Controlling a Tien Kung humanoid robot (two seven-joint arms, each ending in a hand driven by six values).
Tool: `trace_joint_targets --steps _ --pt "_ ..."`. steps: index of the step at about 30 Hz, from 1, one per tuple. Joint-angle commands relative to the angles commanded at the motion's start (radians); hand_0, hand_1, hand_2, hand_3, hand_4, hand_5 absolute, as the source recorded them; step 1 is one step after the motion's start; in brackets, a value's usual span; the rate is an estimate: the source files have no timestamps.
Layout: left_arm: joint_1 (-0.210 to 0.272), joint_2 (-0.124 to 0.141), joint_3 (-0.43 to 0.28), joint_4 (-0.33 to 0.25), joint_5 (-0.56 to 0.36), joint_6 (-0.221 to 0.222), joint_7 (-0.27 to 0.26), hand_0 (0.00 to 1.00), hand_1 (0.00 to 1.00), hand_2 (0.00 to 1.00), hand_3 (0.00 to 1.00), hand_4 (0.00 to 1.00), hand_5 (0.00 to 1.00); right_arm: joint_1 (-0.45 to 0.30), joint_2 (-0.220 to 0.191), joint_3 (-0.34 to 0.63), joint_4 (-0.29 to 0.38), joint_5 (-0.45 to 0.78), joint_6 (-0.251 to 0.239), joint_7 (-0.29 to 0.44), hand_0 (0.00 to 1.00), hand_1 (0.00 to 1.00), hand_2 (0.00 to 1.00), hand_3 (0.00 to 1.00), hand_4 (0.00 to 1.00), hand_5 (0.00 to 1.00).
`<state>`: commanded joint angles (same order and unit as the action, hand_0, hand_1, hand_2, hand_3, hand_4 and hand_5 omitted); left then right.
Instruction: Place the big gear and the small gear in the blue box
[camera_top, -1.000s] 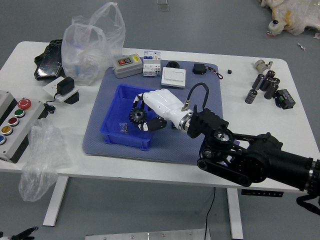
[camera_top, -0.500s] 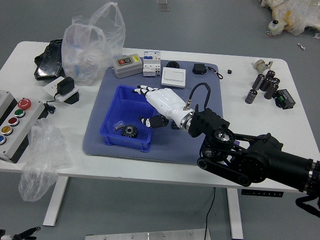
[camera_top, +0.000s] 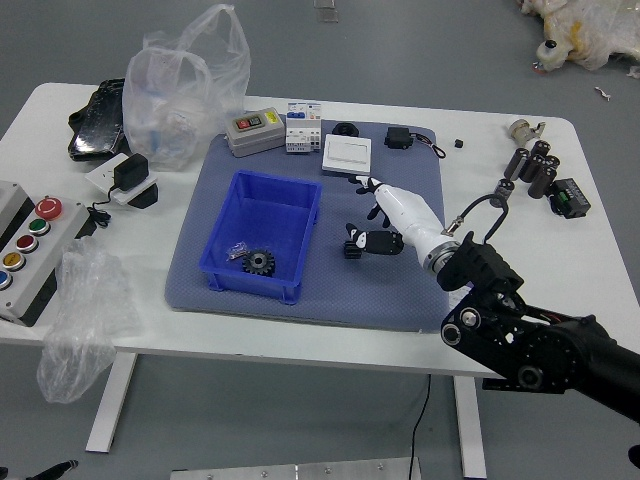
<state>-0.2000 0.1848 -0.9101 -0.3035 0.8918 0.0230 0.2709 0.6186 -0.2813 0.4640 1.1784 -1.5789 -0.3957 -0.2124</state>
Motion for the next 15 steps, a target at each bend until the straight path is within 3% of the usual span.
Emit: trace_joint_targets --steps 15 --pt "-0.004 0.001 -0.001 0.001 -0.002 0.0 -0.007 0.655 0.489 0.51 0.728 0.738 0.628 0.027 0.021 -0.082 -0.072 0.051 0.061 -0.026 0.371 0.468 0.748 0.877 0.675 0.243"
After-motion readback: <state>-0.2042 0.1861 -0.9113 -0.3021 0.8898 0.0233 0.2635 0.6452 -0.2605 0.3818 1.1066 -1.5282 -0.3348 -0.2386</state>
